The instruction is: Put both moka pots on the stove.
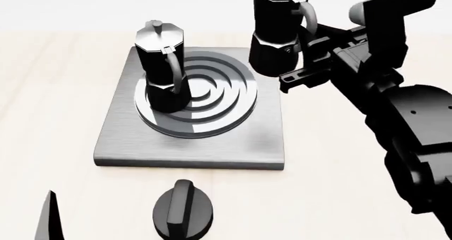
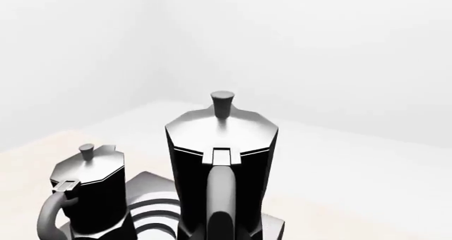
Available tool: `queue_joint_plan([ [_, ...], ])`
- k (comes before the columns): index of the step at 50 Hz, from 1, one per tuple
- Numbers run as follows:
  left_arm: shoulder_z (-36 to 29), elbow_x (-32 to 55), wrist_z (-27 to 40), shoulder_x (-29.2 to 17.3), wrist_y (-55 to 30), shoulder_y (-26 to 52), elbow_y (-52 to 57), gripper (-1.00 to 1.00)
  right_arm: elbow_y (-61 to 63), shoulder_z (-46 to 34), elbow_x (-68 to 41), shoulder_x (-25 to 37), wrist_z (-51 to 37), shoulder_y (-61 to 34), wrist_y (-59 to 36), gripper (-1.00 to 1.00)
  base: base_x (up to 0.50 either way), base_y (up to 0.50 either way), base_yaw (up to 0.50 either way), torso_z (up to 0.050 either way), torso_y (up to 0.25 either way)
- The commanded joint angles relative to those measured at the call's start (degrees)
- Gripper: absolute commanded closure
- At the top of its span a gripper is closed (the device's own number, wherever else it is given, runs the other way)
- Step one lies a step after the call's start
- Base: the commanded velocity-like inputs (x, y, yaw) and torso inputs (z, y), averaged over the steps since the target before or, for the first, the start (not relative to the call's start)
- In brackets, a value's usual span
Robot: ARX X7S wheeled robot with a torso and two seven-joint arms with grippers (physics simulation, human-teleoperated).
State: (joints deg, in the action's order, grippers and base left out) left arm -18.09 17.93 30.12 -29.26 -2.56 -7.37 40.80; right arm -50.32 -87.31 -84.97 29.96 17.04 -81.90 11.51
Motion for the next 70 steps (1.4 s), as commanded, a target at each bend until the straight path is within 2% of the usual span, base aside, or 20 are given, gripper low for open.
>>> queue_joint_plan([
  [1,0.1,0.2,0.1,-0.2,0.1,0.0,0.0,-1.00,-6.0,2.4,1.8,-5.0,1.6,-0.5,0.9,1.00,0.00,0.00,0.00,0.000,0.000],
  [8,0.1,0.2,0.2,-0.2,0.3,0.0,-0.1,-1.00,-12.5,3.0,2.3,-8.9,2.5,0.2,3.9,1.00,0.00,0.00,0.00,0.000,0.001],
  [16,0.1,0.4,0.3,-0.3,0.2,0.0,0.3,-1.00,-11.8,3.4,2.7,-9.7,1.4,1.2,5.6,1.00,0.00,0.00,0.00,0.000,0.001],
  [26,0.1,0.4,0.5,-0.4,0.2,-0.1,0.2,-1.00,-17.1,4.0,2.9,-14.1,2.3,2.0,7.9,1.00,0.00,0.00,0.00,0.002,0.001],
  [35,0.0,0.5,0.5,-0.5,0.3,0.0,0.1,-1.00,-24.2,5.2,2.5,-18.5,5.6,3.6,10.5,1.00,0.00,0.00,0.00,0.000,0.001],
  [54,0.2,0.7,0.7,-0.7,0.8,-0.1,-0.2,-1.00,-24.6,6.4,5.5,-21.6,2.0,5.7,13.6,1.00,0.00,0.00,0.00,0.000,0.001],
  [70,0.0,0.9,0.8,-0.8,0.6,0.1,-0.3,-1.00,-24.6,14.6,12.4,-23.0,1.3,9.0,13.8,1.00,0.00,0.00,0.00,0.000,0.001],
])
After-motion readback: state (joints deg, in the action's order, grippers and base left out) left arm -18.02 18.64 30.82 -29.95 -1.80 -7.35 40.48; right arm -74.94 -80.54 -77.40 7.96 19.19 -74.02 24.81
